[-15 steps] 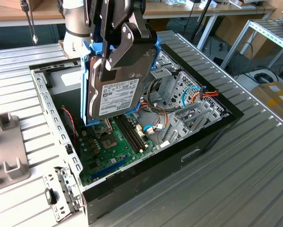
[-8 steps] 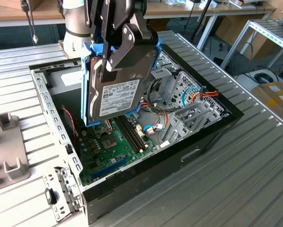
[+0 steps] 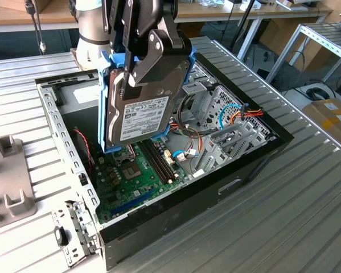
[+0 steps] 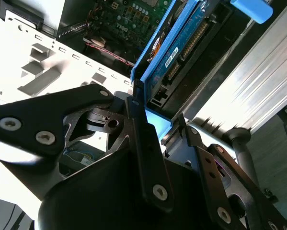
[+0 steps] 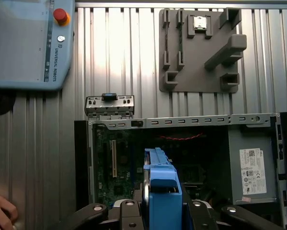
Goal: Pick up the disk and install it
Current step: 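Pick up the disk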
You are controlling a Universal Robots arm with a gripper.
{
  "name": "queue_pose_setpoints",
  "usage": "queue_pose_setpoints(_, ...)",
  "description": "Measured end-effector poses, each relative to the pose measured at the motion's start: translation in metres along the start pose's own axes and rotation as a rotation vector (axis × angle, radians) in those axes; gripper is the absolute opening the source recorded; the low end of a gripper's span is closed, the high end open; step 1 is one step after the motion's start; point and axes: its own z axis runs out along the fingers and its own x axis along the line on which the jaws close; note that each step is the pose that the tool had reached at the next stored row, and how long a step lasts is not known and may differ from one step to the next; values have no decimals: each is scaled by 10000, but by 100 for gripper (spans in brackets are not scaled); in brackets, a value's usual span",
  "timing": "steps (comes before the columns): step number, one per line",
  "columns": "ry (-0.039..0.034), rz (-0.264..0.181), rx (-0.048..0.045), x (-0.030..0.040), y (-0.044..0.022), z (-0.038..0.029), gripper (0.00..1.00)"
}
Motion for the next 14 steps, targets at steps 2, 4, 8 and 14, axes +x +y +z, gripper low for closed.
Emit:
queue_pose_setpoints(2, -1, 0, 1, 4, 0, 0, 37)
queue_pose_setpoints(4, -1, 0, 1, 10, 0, 0, 37)
queue_pose_setpoints(8, -1, 0, 1, 20, -1, -1, 37)
queue_pose_setpoints(14, 0, 0, 0, 30, -2, -2, 37)
